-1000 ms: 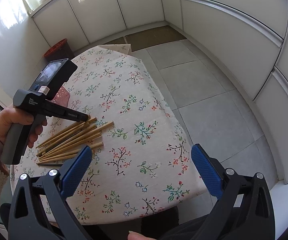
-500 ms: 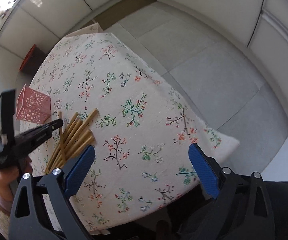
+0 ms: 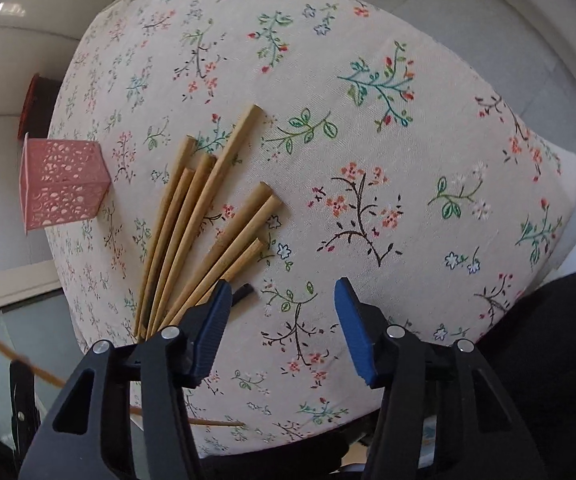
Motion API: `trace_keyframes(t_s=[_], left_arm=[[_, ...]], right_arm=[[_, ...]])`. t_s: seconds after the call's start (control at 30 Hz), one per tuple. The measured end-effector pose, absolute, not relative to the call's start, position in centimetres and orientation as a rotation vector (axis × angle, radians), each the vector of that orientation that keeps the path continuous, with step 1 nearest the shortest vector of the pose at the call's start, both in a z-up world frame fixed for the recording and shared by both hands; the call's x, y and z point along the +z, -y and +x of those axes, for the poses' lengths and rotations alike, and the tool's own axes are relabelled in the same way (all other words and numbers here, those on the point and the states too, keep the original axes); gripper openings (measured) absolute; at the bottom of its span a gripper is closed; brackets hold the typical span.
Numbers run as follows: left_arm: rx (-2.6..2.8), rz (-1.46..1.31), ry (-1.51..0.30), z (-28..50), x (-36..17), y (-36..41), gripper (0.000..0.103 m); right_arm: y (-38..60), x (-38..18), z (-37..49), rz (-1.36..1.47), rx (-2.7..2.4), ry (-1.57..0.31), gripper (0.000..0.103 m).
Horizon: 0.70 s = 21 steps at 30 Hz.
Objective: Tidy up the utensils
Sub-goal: 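Lift the chopstick upright with the left tool while the right tool grasps another chopstick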
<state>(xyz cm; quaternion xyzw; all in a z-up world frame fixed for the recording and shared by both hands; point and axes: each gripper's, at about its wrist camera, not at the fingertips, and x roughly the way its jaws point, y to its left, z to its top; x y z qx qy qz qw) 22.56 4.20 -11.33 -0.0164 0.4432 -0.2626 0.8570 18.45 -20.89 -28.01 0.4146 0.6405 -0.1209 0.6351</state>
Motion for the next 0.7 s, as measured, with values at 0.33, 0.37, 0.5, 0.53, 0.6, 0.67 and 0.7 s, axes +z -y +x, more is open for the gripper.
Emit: trace_keyframes(t_s=[0.33,0.37,0.5,0.53,0.6,0.67,0.7], left_arm=[[-0.608,-0.096,-0.837,20.6,-8.7,-6.8,0.006],[-0.610,-0.100,-0.829,20.5,-8.6,-7.0,0.006],[-0.612,-0.119,-0.821,20.4,-8.1,-7.7,0.006],[-0.611,-0.124,-0.820,20.5,-8.1,-7.8,0.006],[-0.607,-0.132,-0.818,20.5,-8.1,-8.0,0.006],[-0.602,-0.134,-0.819,20.5,-8.1,-8.1,0.006],[-0.601,-0.135,-0.820,20.4,-8.0,-8.1,0.006]], right_arm=[[16.9,-29.3,21.6,0.942,-0.430,-1.492,0.030],[16.6,-29.3,22.0,0.929,-0.432,-1.497,0.026],[15.5,-28.6,23.1,0.939,-0.443,-1.483,0.013],[15.5,-28.5,23.2,0.956,-0.442,-1.478,0.013],[15.8,-28.6,22.9,1.005,-0.420,-1.462,0.012],[16.5,-28.9,22.7,1.053,-0.369,-1.435,0.008],[16.9,-29.0,22.5,1.083,-0.349,-1.420,0.007]])
